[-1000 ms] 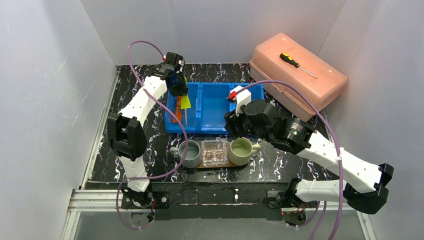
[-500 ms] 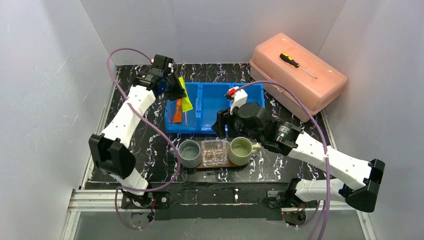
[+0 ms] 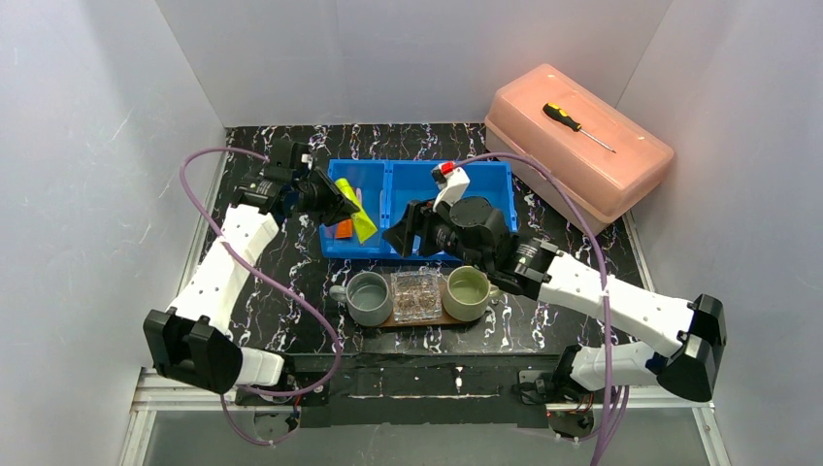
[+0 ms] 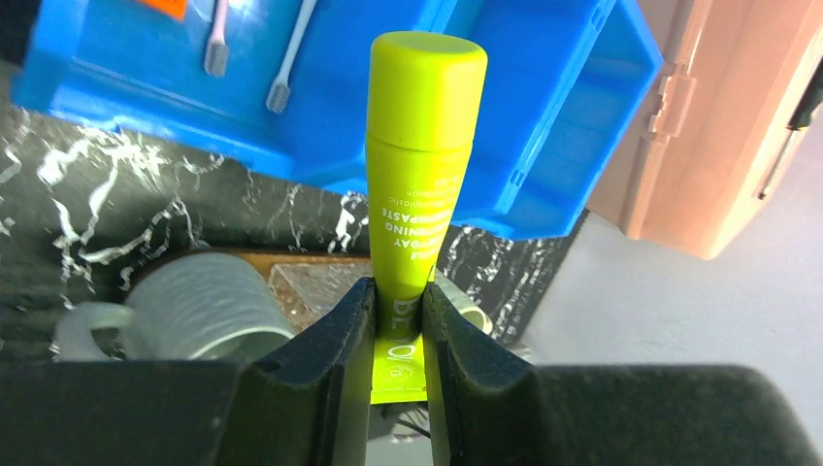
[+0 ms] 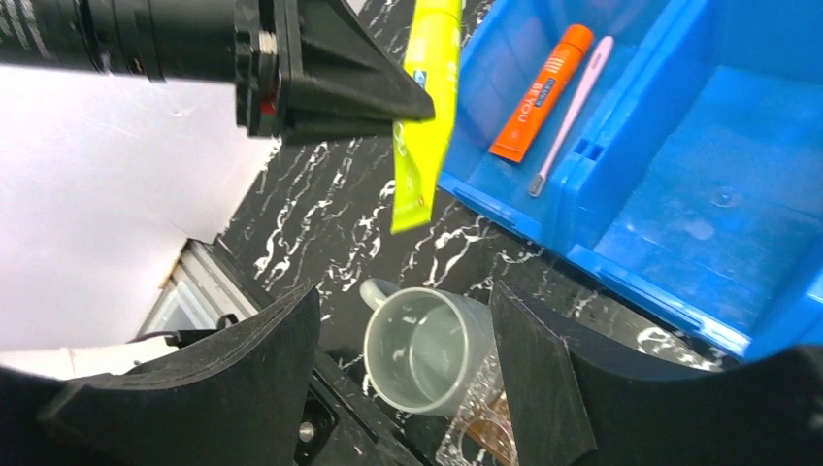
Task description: Prepare toiletry sets of a toothbrush and toothpaste on the tray
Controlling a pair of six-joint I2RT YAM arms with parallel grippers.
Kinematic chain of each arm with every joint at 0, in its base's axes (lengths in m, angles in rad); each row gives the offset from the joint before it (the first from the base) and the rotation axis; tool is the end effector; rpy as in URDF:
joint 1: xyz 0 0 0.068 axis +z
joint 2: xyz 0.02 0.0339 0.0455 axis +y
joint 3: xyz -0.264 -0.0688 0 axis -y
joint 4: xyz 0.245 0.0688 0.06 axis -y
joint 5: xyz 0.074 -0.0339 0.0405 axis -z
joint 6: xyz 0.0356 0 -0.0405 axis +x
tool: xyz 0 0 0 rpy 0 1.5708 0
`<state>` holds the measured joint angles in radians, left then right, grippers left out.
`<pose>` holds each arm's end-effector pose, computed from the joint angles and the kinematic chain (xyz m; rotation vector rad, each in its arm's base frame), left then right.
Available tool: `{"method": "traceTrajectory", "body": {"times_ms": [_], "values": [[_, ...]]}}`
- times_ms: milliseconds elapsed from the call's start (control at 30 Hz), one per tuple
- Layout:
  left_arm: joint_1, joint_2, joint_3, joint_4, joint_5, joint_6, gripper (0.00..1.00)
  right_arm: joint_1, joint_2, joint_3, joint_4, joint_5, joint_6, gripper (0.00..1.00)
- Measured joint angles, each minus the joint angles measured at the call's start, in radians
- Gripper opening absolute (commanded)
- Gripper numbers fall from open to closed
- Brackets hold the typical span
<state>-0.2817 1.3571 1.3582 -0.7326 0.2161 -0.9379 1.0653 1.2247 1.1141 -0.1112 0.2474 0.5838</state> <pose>0.2763 -0.0879 0.3591 -0.6744 2.3476 -0.8403 0.1463 0.2464 0.3706 -0.2669 1.8717 0.9458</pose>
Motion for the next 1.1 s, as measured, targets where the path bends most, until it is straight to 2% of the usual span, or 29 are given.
{"method": "traceTrajectory", "body": {"times_ms": [300, 800, 1000, 1100], "values": [[0.005, -0.105, -0.138, 0.029, 0.111, -0.164, 0.00, 0.000, 0.072, -0.015, 0.117, -0.071, 0.061, 0.72], [0.011, -0.253, -0.251, 0.048, 0.166, -0.309, 0.00, 0.002, 0.169, -0.019, 0.185, -0.139, 0.129, 0.66], [0.011, -0.261, -0.271, 0.052, 0.175, -0.324, 0.00, 0.003, 0.194, -0.019, 0.196, -0.146, 0.150, 0.53], [0.011, -0.262, -0.274, 0.055, 0.184, -0.328, 0.00, 0.004, 0.202, -0.019, 0.202, -0.146, 0.154, 0.39]]}}
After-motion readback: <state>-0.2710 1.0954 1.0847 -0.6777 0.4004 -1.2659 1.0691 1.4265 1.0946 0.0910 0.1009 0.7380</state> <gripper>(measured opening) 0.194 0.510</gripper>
